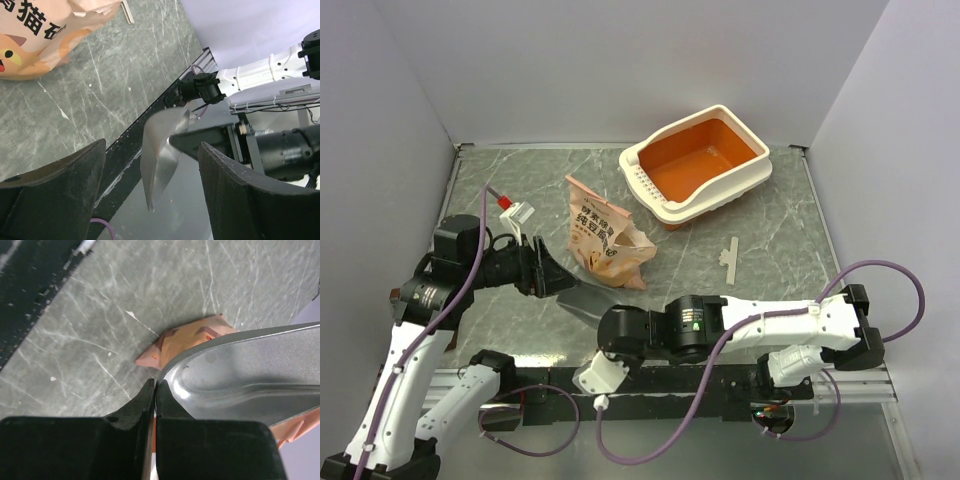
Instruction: Fill the litter box with clean litter
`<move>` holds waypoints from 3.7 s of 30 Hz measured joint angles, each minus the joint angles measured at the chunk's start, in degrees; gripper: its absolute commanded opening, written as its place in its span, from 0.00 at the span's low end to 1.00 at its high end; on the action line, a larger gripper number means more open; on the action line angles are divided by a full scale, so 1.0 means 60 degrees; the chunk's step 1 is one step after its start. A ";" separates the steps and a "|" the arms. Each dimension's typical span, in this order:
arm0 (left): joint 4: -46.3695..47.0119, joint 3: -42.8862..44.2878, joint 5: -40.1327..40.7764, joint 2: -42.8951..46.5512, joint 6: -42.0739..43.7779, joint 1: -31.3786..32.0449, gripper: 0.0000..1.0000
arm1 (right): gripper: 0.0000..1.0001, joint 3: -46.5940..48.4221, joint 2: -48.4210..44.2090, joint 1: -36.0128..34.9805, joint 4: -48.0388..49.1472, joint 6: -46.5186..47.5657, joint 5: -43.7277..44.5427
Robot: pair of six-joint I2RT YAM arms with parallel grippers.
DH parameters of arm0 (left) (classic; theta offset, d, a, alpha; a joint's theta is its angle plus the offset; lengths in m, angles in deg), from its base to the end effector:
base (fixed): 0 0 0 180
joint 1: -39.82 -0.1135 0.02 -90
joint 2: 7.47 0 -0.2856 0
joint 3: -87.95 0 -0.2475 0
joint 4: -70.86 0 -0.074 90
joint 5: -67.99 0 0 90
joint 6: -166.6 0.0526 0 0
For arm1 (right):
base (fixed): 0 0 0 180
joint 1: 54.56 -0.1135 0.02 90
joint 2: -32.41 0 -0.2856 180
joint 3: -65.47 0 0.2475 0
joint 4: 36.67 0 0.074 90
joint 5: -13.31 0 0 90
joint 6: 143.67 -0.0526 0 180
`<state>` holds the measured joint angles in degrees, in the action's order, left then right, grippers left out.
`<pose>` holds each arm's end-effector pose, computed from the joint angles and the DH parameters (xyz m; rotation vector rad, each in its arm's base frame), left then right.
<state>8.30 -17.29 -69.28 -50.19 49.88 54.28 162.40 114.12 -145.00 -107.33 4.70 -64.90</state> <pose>0.1012 -0.0660 0.3829 0.2990 2.1526 -1.2873 0.0085 0.2889 0.3577 -2.3935 0.7517 -0.0334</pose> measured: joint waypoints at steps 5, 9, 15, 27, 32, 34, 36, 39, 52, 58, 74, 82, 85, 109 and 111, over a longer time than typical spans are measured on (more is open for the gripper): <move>-0.0091 -0.0073 -0.0018 0.0113 0.0142 0.0007 0.69 | 0.00 0.0339 0.0102 0.0280 -0.0066 0.0197 0.0044; -0.0146 -0.0091 -0.0026 0.0149 0.0244 0.0051 0.65 | 0.00 0.0561 0.0226 0.0331 -0.0076 0.0299 0.0062; -0.0193 -0.0091 -0.0022 0.0084 0.0342 0.0113 0.46 | 0.00 0.0692 0.0404 0.0331 -0.0124 0.0390 0.0055; -0.0321 -0.0189 0.0324 -0.0073 0.1009 0.0335 0.01 | 0.00 0.0725 0.0386 0.0331 -0.0127 0.0477 0.0171; -0.0233 -0.0189 0.0597 -0.0069 0.1082 0.0444 0.01 | 0.32 0.0579 0.0277 0.0328 0.0095 0.0328 0.0310; -0.0240 -0.0189 0.0659 -0.0036 0.0998 0.0452 0.01 | 0.43 0.0182 -0.0015 0.0328 0.0663 0.0262 0.0521; -0.0233 -0.0186 0.0685 -0.0018 0.0903 0.0481 0.01 | 0.58 -0.0248 -0.0433 0.0342 0.1315 0.0124 0.0685; -0.0149 -0.0171 0.0678 -0.0011 0.0747 0.0492 0.01 | 0.73 -0.0787 -0.1147 0.0390 0.2299 -0.0364 0.1056; 0.1137 -0.0382 0.0743 0.0036 0.0364 0.0561 0.01 | 0.75 -0.0076 -0.2499 0.3344 0.4175 -0.6080 0.2033; 0.2539 -0.1035 0.0976 0.0127 -0.0229 0.0561 0.01 | 0.62 -0.0211 -0.2820 0.6003 0.4510 -0.9209 0.0142; 0.5074 -0.1566 0.2080 0.1147 -0.1530 0.0561 0.01 | 0.73 -0.6543 -0.4634 1.0684 1.0211 -1.6480 -0.7759; 0.5563 -0.1843 0.1996 0.1115 -0.1854 0.0565 0.01 | 0.73 -0.7632 -0.5639 1.1005 1.2874 -1.8050 -0.8950; 0.5748 -0.1872 0.1989 0.1104 -0.1953 0.0565 0.01 | 0.73 -0.7821 -0.5898 1.1081 1.3369 -1.8316 -0.9165; 0.6415 -0.1960 0.1781 0.0889 -0.2266 0.0561 0.01 | 0.59 -0.8040 -0.5166 1.0539 1.4928 -1.9325 -1.0083; 0.6422 -0.1967 0.1749 0.0878 -0.2277 0.0561 0.01 | 0.59 -0.8014 -0.5166 1.0440 1.4928 -1.9281 -1.0080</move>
<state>46.83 -29.09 -58.79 -44.93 36.21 57.65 114.31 83.13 -82.36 -17.76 -110.99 -125.38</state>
